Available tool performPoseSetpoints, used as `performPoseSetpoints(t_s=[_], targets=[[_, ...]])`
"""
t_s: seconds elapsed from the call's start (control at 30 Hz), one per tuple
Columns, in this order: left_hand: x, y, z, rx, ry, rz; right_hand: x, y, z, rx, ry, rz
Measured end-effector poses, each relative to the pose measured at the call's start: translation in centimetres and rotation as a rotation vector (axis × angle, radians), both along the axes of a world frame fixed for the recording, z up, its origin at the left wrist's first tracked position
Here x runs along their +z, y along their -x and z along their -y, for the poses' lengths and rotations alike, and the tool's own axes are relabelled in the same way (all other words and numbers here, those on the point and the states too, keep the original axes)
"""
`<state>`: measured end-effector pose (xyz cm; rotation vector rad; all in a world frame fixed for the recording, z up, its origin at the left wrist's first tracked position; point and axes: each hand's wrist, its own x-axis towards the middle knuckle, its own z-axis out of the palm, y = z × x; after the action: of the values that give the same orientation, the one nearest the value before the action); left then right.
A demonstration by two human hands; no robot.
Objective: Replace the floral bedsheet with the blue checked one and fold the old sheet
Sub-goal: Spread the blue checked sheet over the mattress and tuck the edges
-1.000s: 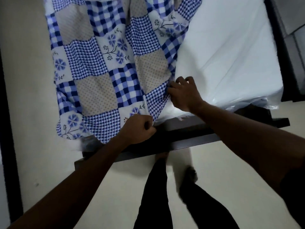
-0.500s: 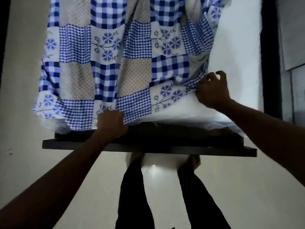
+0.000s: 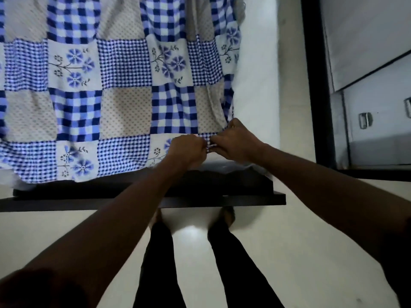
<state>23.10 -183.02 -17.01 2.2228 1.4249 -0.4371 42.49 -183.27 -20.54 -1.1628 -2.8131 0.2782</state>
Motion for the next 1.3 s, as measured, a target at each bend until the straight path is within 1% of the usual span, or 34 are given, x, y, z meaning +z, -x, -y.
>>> performPoseSetpoints(t_s=[0.07, 0.13, 0.23, 0.33, 0.43, 0.5, 0.57, 0.6, 0.63, 0.67, 0.73, 0.87, 1.0, 1.07, 1.13, 1.17, 1.23, 1.3], targets=[[0.1, 0.5, 0.5, 0.009, -0.009, 0.023, -0.4, -1.4, 0.3, 0.029, 0.005, 0.041], [0.3, 1.0, 0.8, 0.031, 0.004, 0.040, -0.7, -3.0, 0.1, -0.026, -0.019, 0.073], [0.2, 1.1, 1.2, 0.088, -0.008, 0.049, -1.1, -6.2, -0.4, -0.199, -0.019, 0.116], [-0.4, 0.6, 1.9, 0.091, -0.043, 0.047, -0.8, -9.1, -1.3, -0.325, 0.039, 0.290], [-1.3, -0.2, 1.9, 0.086, -0.034, 0.000, 0.3, -11.9, -1.7, -0.537, 0.079, 0.387], [-1.8, -1.0, 1.7, 0.101, -0.018, -0.011, 0.8, -14.6, -1.1, -0.657, 0.183, 0.516], [-2.1, -1.8, 1.9, 0.080, -0.018, -0.033, 0.9, -16.5, 0.4, -0.646, 0.325, 0.668], [-2.2, -2.2, 2.0, 0.059, -0.017, -0.044, 0.7, -17.3, 1.6, -0.624, 0.387, 0.709], [-2.3, -2.6, 2.2, 0.041, -0.015, -0.063, 0.6, -17.7, 2.9, -0.604, 0.403, 0.716], [-2.4, -3.1, 2.3, 0.023, -0.010, -0.082, 0.4, -18.3, 4.4, -0.614, 0.390, 0.691], [-2.7, -4.1, 2.4, -0.002, 0.004, -0.112, 0.0, -19.1, 7.3, -0.711, 0.373, 0.624], [-3.0, -6.5, 3.0, -0.110, -0.006, -0.191, -1.3, -20.1, 12.7, -0.812, 0.442, 0.580], [-3.4, -7.8, 3.7, -0.169, -0.007, -0.204, -1.6, -21.0, 13.9, -0.980, 0.427, 0.459], [-3.9, -8.1, 4.0, -0.185, -0.004, -0.169, -0.8, -22.1, 14.3, -1.084, 0.322, 0.347], [-4.2, -8.5, 4.2, -0.225, -0.014, -0.113, 0.0, -23.0, 15.2, -1.190, 0.167, 0.213], [-4.2, -8.9, 4.2, -0.248, -0.012, -0.098, 0.1, -23.3, 15.8, -1.219, 0.096, 0.180], [-4.1, -9.9, 4.0, -0.284, -0.010, -0.087, -0.4, -23.3, 17.1, -1.222, 0.016, 0.188], [-4.3, -10.3, 4.0, -0.301, -0.001, -0.113, -2.0, -22.5, 18.3, -1.179, -0.004, 0.213]])
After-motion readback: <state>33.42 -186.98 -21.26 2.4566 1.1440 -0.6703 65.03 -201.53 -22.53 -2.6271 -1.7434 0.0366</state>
